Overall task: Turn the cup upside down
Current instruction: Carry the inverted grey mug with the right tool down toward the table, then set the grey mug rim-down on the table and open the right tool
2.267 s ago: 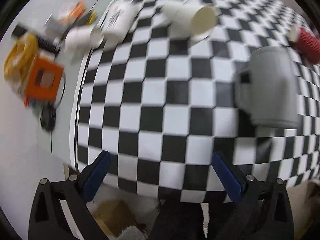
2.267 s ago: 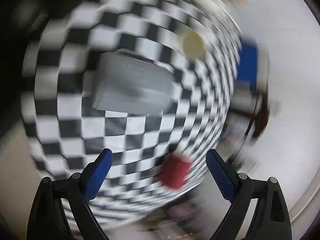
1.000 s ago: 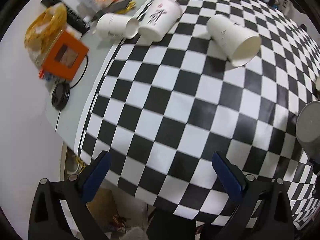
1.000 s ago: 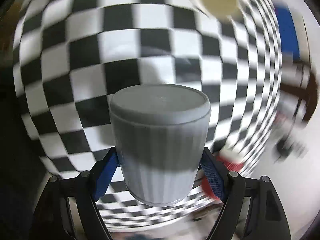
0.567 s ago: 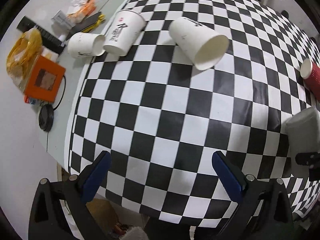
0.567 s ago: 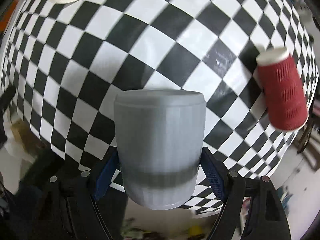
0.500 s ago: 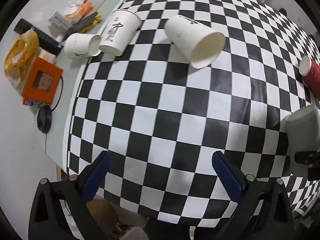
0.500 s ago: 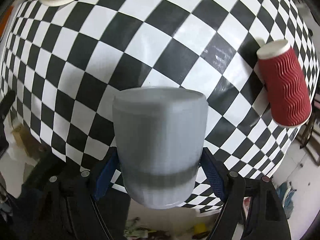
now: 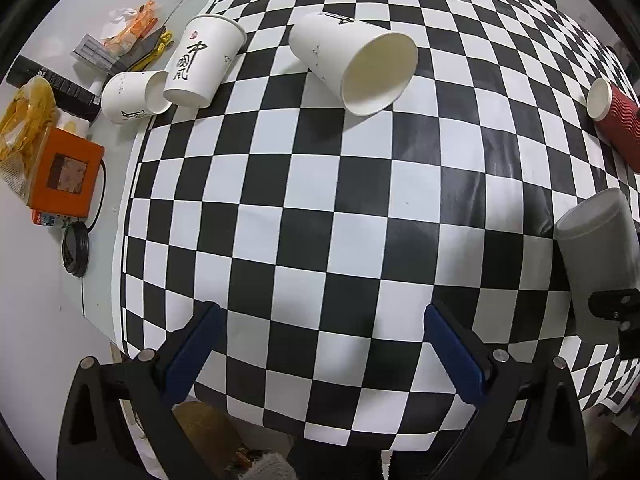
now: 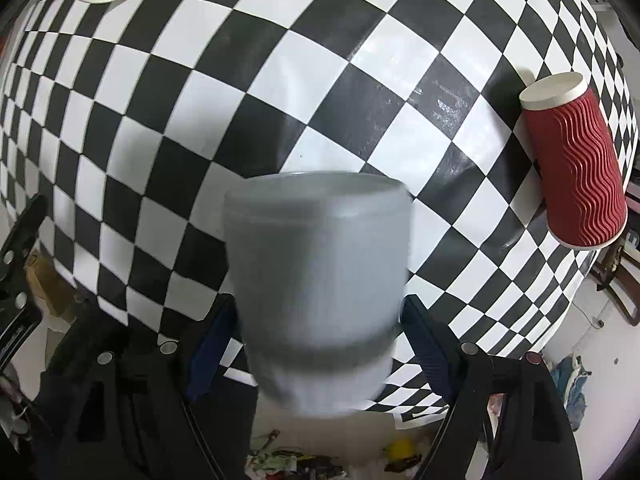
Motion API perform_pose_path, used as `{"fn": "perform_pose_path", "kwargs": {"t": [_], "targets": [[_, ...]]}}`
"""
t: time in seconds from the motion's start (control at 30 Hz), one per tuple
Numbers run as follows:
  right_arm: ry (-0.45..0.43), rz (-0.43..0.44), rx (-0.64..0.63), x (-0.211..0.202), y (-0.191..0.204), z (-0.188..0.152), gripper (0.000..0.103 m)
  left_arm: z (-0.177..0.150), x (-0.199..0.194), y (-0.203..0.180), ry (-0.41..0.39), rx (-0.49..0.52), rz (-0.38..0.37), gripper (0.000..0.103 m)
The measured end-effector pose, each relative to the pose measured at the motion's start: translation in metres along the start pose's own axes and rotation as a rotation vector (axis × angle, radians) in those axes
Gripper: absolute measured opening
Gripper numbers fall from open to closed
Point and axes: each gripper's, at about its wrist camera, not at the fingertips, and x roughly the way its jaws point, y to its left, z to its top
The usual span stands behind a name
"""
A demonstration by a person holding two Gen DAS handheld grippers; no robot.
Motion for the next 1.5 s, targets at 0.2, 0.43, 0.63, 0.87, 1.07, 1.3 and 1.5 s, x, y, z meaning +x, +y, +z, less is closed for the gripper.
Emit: {"fn": "perform_pose_path", "kwargs": {"t": [0.2, 0.43, 0.63, 0.87, 1.07, 1.3, 1.5], "targets": [[-0.024, -0.014, -0.003, -0.009, 0.001, -0.005, 0.088, 0.0, 0.0, -0.005, 0.002, 0.018, -0.014, 0.103], [-0.093, 0.034, 0.05, -0.013, -0.004, -0.003, 0.079, 0.004, 0.002, -0.004, 0.013, 0.02, -0.021, 0.103], [-0.35, 0.176, 0.176, -0.053, -0.02, -0.01, 0.079, 0.024, 0.01, 0.006, 0.015, -0.01, -0.094, 0.103], [-0.813, 0.213, 0.397, -0.085, -0.04, -0.017, 0.079, 0.056, 0.026, 0.0, -0.01, 0.025, -0.109, 0.103], [-1.07, 0.182, 0.487, -0.065, -0.036, -0.021, 0.079, 0.069, 0.031, -0.006, -0.054, 0.053, -0.116, 0.103], [-1.116, 0.116, 0.455, -0.041, -0.003, -0.048, 0.079, 0.064, 0.026, -0.003, -0.088, 0.072, -0.119, 0.103], [-1.035, 0.09, 0.47, -0.024, 0.009, -0.059, 0.079, 0.048, 0.005, 0.005, -0.159, 0.086, -0.124, 0.103]]}}
